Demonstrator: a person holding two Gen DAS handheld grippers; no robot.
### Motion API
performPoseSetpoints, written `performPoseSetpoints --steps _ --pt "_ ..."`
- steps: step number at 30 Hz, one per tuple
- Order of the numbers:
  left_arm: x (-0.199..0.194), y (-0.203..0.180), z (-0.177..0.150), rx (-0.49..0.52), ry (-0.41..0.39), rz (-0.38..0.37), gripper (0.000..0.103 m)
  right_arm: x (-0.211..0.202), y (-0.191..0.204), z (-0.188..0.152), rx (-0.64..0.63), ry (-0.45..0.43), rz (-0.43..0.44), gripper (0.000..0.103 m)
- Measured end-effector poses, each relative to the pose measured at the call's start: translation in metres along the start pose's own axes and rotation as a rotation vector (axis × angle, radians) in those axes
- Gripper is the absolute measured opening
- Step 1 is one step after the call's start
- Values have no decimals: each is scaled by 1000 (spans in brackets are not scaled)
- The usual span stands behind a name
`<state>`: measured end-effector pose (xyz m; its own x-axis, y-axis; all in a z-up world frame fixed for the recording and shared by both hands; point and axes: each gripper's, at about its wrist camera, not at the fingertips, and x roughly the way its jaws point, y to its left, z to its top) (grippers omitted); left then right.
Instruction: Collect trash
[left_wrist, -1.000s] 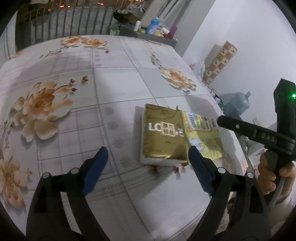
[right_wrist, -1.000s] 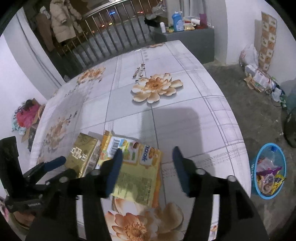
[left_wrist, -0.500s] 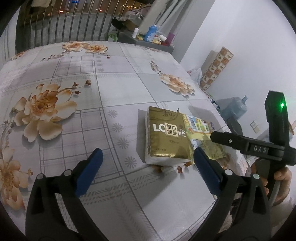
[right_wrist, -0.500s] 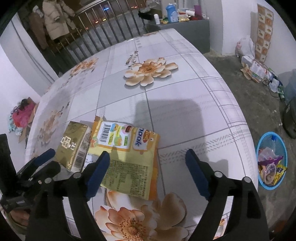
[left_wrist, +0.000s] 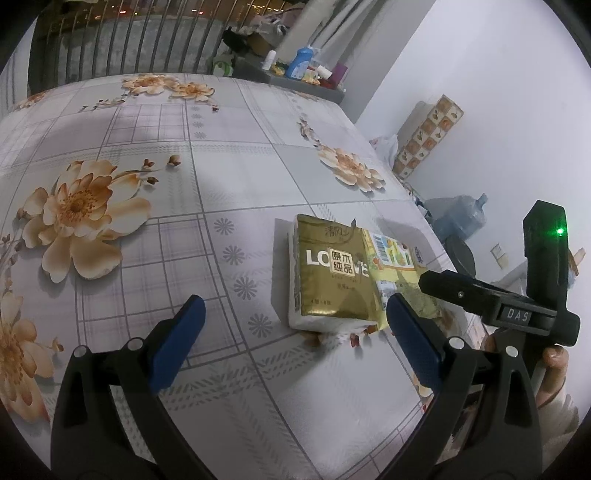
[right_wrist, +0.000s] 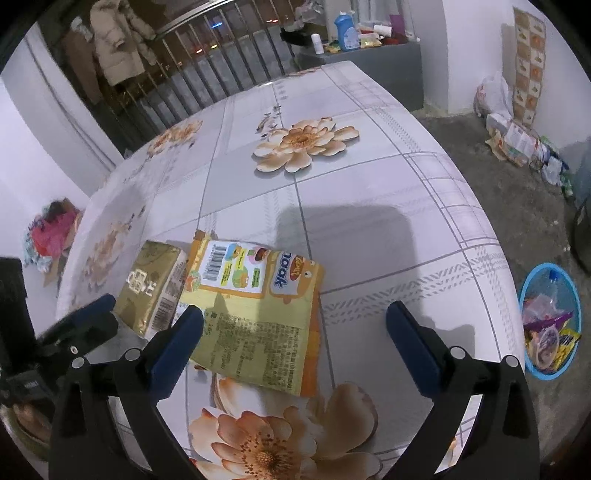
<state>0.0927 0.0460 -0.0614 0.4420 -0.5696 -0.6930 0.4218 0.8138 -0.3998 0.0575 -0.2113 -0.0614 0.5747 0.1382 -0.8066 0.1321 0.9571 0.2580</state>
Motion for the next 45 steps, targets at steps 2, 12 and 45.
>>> performPoseSetpoints --steps 2,12,45 --pt "1 -2 0 9 5 10 94 1 4 -1 -27 7 -21 97" --pt "0 -1 0 -6 -1 7 94 1 0 -1 -25 1 7 97" --pt "-1 4 0 -28 -11 -35 94 -5 -19 1 41 -29 137 97"
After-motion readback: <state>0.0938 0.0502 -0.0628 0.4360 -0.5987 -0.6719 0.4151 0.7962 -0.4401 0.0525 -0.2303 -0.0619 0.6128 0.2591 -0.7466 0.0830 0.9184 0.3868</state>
